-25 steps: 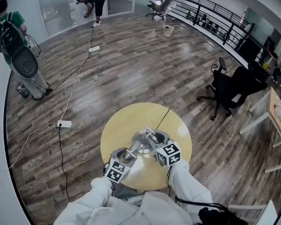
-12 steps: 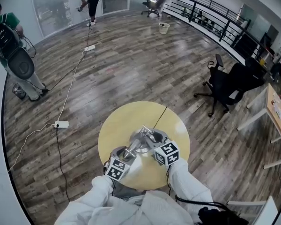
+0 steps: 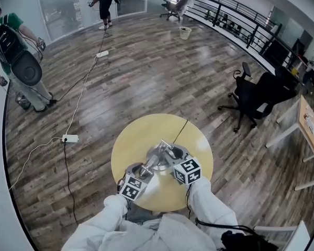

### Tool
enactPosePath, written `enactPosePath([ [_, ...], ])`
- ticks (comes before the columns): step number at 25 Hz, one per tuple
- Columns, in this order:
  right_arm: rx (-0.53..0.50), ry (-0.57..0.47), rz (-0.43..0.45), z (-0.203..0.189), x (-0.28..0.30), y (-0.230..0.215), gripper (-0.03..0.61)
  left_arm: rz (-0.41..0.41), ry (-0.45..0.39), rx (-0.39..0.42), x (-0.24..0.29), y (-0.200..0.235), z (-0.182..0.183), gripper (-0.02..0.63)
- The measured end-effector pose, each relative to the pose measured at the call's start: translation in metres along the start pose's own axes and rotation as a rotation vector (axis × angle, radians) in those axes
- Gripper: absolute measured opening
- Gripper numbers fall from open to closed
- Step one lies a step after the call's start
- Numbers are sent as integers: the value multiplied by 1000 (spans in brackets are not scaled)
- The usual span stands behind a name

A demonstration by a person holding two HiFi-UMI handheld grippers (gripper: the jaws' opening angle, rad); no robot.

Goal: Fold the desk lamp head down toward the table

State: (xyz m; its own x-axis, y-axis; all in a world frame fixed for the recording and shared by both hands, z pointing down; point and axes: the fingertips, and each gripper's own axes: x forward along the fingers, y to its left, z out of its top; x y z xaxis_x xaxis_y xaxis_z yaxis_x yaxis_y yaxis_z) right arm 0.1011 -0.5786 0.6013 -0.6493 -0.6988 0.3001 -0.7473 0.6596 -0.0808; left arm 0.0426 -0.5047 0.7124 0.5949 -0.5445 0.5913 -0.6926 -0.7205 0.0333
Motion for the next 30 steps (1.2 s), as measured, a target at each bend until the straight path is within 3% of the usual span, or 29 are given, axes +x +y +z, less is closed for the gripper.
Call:
enactPosePath([
  [6, 19, -18, -13, -2, -3, 1, 115, 31, -40, -16, -6, 0, -6, 272],
  [11, 102, -20, -63, -16, -24, -6, 115, 89, -5, -130, -42, 2, -24, 272],
  [13, 160, -27, -103, -27, -41, -8, 115, 125, -70, -171, -67, 2, -18, 270],
  [15, 173, -15, -146, -38, -57, -4, 115, 151, -200, -220, -93, -1, 3, 268],
  [18, 153, 34, -242, -56, -77, 11, 54, 184, -347, -256, -113, -9, 32, 194],
  [20, 179, 37, -282, -64, -83, 24, 25, 242, -361, -234, -111, -9, 36, 44],
  [21, 194, 31, -288, -66, -83, 30, 20, 264, -355, -226, -107, -9, 36, 0],
  [30, 152, 43, -277, -63, -95, 58, 12, 206, -368, -291, -112, -43, 40, 0],
])
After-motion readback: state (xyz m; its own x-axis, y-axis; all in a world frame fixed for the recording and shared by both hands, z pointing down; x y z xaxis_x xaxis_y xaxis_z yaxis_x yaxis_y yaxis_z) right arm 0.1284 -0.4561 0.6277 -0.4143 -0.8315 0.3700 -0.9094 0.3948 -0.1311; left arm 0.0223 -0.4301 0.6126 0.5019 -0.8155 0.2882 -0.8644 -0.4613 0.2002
